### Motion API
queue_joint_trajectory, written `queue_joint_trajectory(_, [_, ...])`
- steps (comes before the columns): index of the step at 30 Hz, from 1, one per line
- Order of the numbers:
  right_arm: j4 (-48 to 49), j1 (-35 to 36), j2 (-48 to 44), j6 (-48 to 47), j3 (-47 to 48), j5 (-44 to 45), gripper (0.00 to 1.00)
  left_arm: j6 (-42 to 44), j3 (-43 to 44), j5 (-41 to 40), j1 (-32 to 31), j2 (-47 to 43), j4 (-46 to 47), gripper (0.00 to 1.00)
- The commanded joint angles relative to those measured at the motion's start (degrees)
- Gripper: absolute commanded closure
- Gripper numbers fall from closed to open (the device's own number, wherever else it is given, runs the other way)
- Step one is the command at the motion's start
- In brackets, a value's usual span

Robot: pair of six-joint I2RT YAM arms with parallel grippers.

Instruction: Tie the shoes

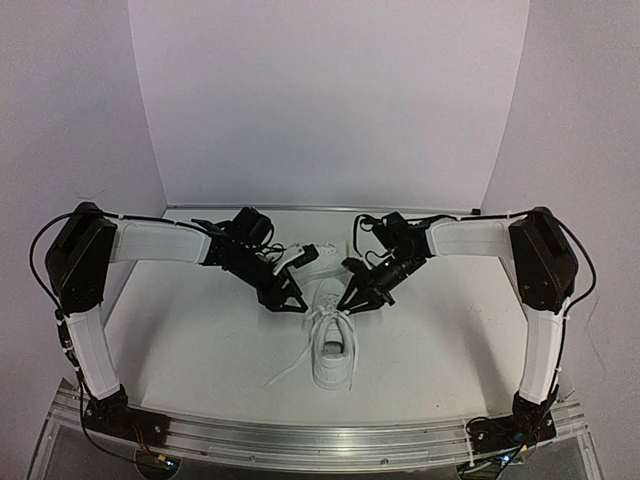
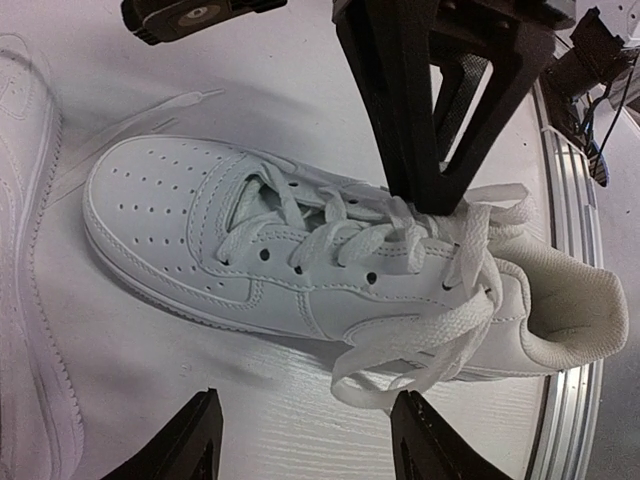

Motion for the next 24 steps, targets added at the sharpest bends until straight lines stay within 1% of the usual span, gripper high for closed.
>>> queue_joint_trajectory(1, [-1.6, 0.3, -3.0, -1.5, 1.4, -1.3, 0.95, 0.4, 2.6, 2.0, -0.3, 0.9, 1.2, 0.40])
queue_joint_trajectory(3, [-1.7, 0.3, -3.6, -1.5, 1.7, -0.9, 1.00, 0.4, 2.7, 2.3, -0.4, 1.1, 1.3, 0.39])
queue_joint_trajectory(8, [-1.8, 0.3, -5.2, -1.4, 2.2, 0.9, 1.00, 0.1, 3.0, 3.0, -0.5, 1.1, 1.5, 0.37])
queue_joint_trajectory(16, [-1.8, 0.2, -7.3, -1.0, 2.0, 3.4, 1.00, -0.8, 3.2, 4.5, -0.6, 1.6, 2.0, 0.40])
queue_joint_trajectory(24, [-1.9, 0.3, -8.2, -0.9, 1.4, 4.3, 1.00, -1.3, 4.2, 3.3, -1.0, 3.6, 2.2, 0.39])
